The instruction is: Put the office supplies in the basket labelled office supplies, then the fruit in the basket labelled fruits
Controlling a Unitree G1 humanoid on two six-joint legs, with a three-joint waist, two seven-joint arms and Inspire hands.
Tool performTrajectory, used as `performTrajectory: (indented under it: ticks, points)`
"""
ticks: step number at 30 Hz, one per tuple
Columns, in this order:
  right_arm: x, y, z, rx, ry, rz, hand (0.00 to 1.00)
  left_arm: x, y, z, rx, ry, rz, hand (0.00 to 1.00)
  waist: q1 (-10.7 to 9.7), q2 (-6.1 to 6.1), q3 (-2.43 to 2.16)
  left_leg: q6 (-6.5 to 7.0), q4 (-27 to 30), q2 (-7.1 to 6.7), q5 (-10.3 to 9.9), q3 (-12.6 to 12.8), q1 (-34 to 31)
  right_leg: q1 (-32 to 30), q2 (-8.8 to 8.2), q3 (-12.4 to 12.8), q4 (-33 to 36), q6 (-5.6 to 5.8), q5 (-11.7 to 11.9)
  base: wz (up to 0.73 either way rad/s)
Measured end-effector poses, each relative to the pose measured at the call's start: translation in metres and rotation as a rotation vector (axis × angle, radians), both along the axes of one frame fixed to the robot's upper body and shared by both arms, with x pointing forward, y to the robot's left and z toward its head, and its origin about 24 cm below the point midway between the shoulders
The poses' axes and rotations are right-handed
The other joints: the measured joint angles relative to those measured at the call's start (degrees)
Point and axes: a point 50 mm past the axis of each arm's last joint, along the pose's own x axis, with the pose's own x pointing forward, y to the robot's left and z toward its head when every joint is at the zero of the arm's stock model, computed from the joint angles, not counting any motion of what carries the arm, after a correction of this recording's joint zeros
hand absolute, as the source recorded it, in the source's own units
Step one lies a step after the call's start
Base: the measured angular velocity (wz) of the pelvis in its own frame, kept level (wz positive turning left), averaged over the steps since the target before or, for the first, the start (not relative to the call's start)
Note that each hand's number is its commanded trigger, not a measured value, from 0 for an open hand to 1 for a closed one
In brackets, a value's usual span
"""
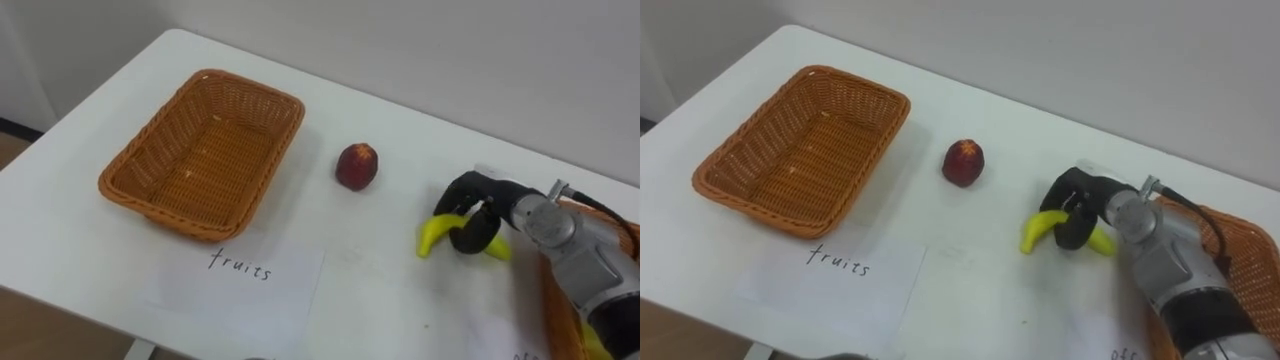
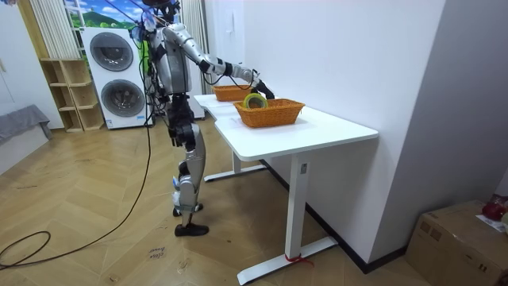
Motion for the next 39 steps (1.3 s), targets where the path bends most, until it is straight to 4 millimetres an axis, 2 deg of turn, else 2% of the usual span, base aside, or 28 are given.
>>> performTrajectory:
  ticks: [15,20,25,32,35,39]
  points:
    - [-0.006,0.002,-0.006,0.085,0.053,-0.001,1.0,-0.002,0.001,0.0,-0.001,-0.002,-0.003,0.0,-0.1,-0.28,-0.01,0.02,0.1,-0.19,0.0,-0.1,0.3,0.4,-0.08,0.1,0.0,-0.01,0.0,0.0]
    - [-0.006,0.004,-0.006,0.092,0.066,0.017,1.0,-0.001,0.001,0.001,0.007,-0.011,-0.004,0.0,-0.2,-0.58,-0.12,0.06,0.0,-0.19,0.0,0.0,0.5,0.5,-0.16,0.3,0.1,-0.01,0.0,-0.01]
    - [-0.006,0.009,-0.003,0.104,0.054,0.047,1.0,0.001,0.001,0.001,0.006,-0.016,-0.007,0.0,-0.3,-0.5,-0.06,0.15,0.0,0.07,0.1,0.4,0.7,0.4,-0.19,0.8,0.1,-0.01,0.0,-0.05]
    - [-0.003,0.017,0.008,0.114,0.007,0.092,1.0,0.002,0.0,0.0,0.002,-0.02,-0.005,0.0,-2.0,0.42,0.15,0.15,0.1,0.01,0.1,0.3,0.1,0.0,-0.19,0.4,0.1,-0.01,0.0,0.0]
    - [-0.002,0.023,0.017,0.126,-0.036,0.121,1.0,0.003,-0.001,0.0,0.002,-0.022,-0.008,0.0,-2.7,1.14,0.12,0.17,0.1,0.02,0.1,0.4,-0.1,-0.3,-0.24,0.4,0.1,-0.01,0.0,0.0]
    - [-0.003,0.028,0.029,0.146,-0.108,0.141,1.0,0.004,-0.004,-0.001,-0.008,-0.033,0.002,0.0,-3.2,2.1,-0.2,0.31,-0.1,-0.04,0.2,0.4,0.2,-0.3,-0.43,0.4,0.1,0.01,0.0,0.0]
